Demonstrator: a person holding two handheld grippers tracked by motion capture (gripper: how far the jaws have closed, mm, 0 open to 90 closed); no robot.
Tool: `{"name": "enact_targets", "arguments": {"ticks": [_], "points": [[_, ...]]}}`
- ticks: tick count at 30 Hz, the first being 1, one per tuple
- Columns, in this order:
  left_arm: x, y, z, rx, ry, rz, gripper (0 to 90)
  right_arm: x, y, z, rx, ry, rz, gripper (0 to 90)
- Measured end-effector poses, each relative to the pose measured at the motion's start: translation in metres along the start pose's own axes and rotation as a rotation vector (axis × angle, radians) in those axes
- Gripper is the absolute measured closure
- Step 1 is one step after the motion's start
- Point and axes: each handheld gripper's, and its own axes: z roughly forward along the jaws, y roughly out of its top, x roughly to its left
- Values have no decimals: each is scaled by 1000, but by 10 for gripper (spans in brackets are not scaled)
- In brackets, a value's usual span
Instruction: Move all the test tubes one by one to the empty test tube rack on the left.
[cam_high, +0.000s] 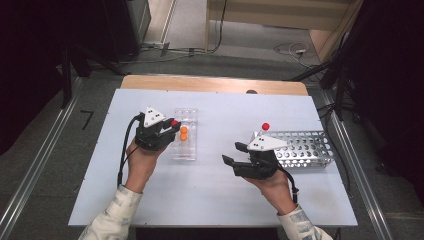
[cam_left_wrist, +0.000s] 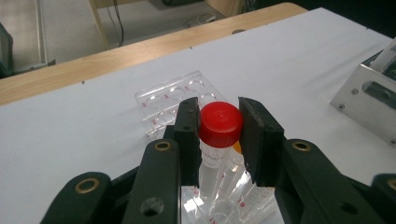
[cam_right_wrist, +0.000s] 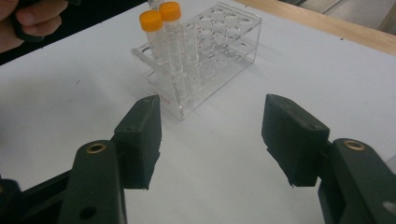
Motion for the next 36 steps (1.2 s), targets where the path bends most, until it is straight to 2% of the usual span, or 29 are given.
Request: {"name": "enact_targets", "arguments": {"ticks": [8, 11, 15, 19, 25, 30, 36], "points": [[4, -6, 3, 20, 2, -35, 681, -1, 0, -1, -1, -5, -1, 361], [4, -5, 2, 15, -1, -44, 618, -1, 0, -2, 0, -5, 3, 354], [7, -3, -4, -10, -18, -78, 556, -3, -1, -3, 0, -13, 0, 336], [9, 0, -12, -32, -28, -109, 400, -7, -1, -6, -9, -29, 13, 316], [13, 0, -17, -31, -31, -134, 263, -22, -6, -15, -14, -109, 35, 267], [12, 0, -20, -39, -18, -141, 214, -35, -11, -22, -19, -189, 39, 252], [13, 0, -20, -39, -15, -151, 196, -52, -17, -26, -24, -279, 70, 249]]}}
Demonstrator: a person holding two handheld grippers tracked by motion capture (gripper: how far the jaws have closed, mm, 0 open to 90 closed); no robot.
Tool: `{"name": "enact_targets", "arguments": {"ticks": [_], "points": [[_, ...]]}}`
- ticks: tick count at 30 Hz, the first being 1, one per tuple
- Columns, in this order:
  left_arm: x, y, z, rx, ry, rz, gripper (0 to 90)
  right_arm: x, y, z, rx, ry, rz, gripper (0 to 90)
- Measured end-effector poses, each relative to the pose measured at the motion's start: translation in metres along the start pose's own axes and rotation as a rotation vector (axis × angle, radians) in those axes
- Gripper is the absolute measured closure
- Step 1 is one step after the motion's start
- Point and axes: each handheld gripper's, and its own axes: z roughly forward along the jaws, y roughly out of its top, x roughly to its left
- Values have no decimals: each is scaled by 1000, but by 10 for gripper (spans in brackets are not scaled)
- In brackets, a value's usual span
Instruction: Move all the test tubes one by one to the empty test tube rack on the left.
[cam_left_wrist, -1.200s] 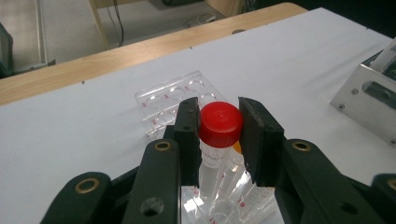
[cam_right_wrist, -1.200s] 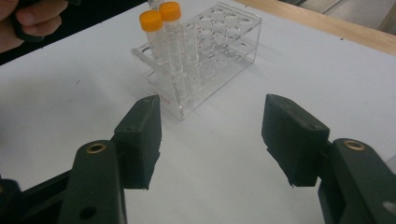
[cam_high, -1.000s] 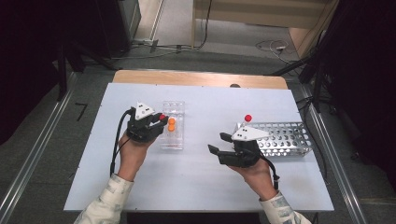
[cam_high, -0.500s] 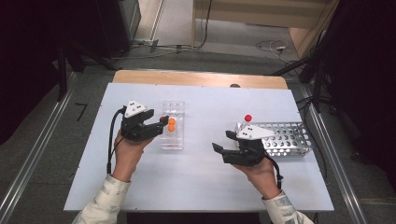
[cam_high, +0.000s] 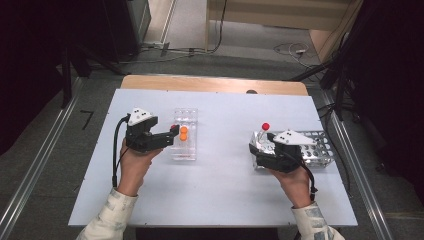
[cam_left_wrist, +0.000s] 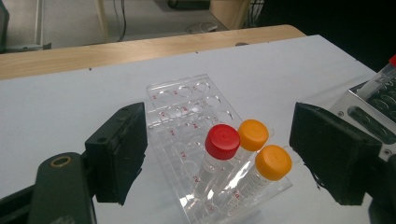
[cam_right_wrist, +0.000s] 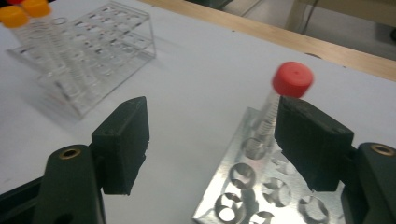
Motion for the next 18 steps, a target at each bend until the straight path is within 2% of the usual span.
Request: {"name": "enact_targets", "arguments": {"ticks": [3, 9, 14, 18], "points": [[0, 0, -1, -1, -2, -1, 196, -7, -1, 7, 4, -51, 22, 252], [-1, 0, -2, -4, -3, 4, 199, -18, -2, 32, 26, -98, 52, 331], [-1, 0, -2, -2, -7, 4, 199, -24, -2, 49, 39, -108, 72, 492], [0, 0, -2, 0, -6, 2, 200, -25, 0, 51, 45, -104, 73, 601]]}}
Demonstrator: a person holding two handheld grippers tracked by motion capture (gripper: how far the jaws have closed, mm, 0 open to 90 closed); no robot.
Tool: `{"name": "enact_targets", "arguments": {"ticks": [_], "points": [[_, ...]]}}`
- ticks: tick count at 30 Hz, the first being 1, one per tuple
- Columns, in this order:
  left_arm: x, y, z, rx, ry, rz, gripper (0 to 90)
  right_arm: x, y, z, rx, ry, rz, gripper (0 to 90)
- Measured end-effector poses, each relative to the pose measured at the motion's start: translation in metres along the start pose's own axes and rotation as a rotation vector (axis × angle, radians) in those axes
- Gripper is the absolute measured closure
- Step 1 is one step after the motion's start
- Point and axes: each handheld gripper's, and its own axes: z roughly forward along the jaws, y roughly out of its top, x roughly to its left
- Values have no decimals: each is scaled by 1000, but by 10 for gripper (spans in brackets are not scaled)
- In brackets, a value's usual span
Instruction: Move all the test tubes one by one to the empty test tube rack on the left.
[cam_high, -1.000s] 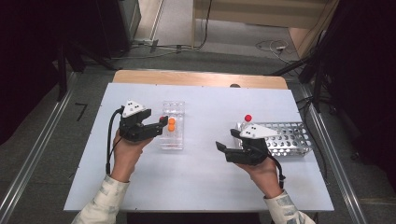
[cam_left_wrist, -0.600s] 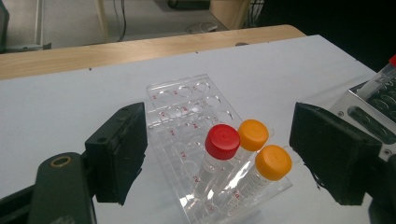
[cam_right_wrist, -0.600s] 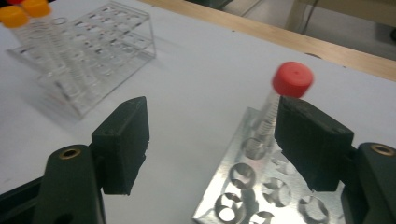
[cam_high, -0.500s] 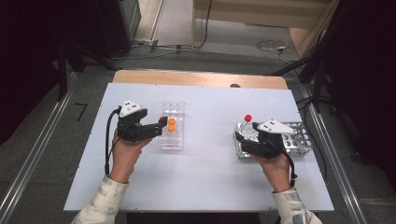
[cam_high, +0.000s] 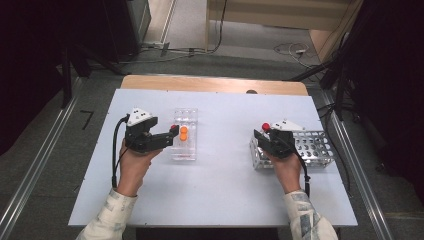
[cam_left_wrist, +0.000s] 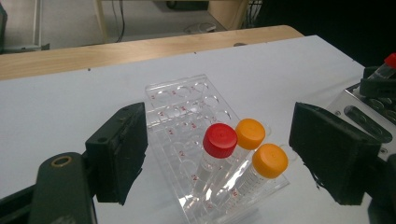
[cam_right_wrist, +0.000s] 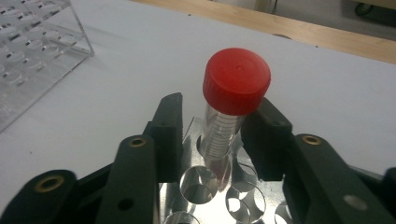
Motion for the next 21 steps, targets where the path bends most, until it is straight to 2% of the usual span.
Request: {"name": "enact_targets", "arguments": {"ticks": [5, 11, 21], "points": [[-1, 0, 0, -1, -2, 6, 204, -1, 0, 0, 16, 1, -2, 707], [-1, 0, 0, -2, -3, 6, 205, -2, 5, -4, 1, 8, -4, 709], [-2, 0, -2, -5, -1, 11, 206, -1, 25, -26, -59, 4, -26, 710]]}}
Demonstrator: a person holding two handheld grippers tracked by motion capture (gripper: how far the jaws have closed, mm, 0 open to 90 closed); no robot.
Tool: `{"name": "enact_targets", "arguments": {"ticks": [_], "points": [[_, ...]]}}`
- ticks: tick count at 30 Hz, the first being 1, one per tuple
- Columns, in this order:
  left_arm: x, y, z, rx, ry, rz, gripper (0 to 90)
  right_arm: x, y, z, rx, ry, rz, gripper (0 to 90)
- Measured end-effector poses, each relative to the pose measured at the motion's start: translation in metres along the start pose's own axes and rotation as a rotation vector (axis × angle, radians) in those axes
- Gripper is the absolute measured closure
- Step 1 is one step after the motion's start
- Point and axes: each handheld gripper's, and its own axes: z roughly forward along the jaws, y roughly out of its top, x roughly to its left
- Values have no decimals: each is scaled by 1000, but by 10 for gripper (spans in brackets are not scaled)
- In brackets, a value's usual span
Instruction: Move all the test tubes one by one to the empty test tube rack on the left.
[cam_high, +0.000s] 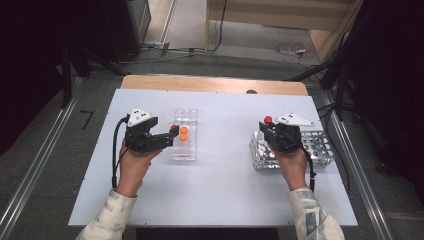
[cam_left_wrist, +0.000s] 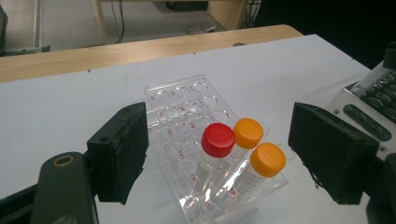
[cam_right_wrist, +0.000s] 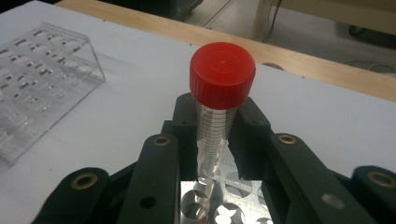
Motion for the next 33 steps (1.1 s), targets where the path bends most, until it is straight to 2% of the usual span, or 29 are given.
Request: {"name": "enact_targets", "arguments": {"ticks": [9, 17, 23, 33], "points": [[-3, 2, -5, -12, -8, 8, 206, 6, 15, -24, -52, 12, -32, 711], [-7, 4, -6, -18, -19, 18, 207, 23, 19, -39, -72, 58, -77, 711], [-12, 4, -7, -17, -13, 43, 207, 45, 17, -35, -57, 131, -102, 711], [-24, 3, -6, -11, -50, 70, 208, 82, 9, -15, -7, 228, -152, 711]]}}
